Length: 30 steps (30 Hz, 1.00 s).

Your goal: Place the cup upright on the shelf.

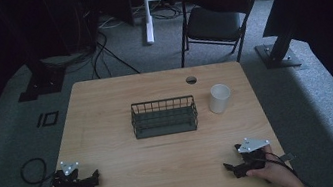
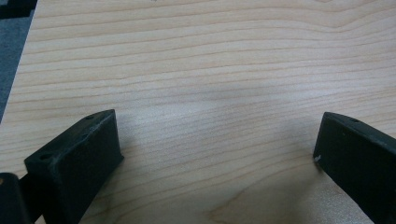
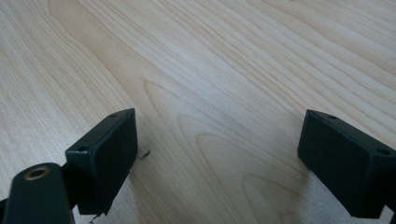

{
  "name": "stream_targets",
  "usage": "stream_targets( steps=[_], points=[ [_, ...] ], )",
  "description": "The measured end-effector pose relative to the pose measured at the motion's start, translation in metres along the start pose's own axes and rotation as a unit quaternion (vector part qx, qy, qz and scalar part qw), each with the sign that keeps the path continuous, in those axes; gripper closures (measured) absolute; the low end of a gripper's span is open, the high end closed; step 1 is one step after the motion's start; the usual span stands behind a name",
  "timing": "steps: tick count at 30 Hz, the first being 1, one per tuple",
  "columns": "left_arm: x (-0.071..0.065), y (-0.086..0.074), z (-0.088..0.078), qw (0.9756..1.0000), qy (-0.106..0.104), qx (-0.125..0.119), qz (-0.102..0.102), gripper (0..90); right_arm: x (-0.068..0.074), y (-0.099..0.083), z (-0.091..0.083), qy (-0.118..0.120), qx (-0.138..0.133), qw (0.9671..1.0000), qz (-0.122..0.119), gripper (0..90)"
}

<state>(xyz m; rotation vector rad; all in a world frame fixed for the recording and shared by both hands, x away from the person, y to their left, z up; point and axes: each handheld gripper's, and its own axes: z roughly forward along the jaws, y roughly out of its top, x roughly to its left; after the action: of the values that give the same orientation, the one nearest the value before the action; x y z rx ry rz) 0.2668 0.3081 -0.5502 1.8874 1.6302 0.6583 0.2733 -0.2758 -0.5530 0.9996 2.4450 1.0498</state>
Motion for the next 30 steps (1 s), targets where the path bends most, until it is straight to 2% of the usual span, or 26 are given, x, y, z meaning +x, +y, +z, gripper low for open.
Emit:
stream_targets(
  steps=[23,30],
  points=[
    [0.001,-0.0002,0.0,1.0,-0.004,0.0,0.004,0.7,0.0006,0.0005,0.0005,0.008,0.0,0.9999,-0.006,11.4],
    [0.001,-0.0002,0.0,1.0,-0.004,0.0,0.004,0.7,0.0004,0.0025,0.0022,-0.004,-0.004,1.0,-0.008,11.5]
  ],
)
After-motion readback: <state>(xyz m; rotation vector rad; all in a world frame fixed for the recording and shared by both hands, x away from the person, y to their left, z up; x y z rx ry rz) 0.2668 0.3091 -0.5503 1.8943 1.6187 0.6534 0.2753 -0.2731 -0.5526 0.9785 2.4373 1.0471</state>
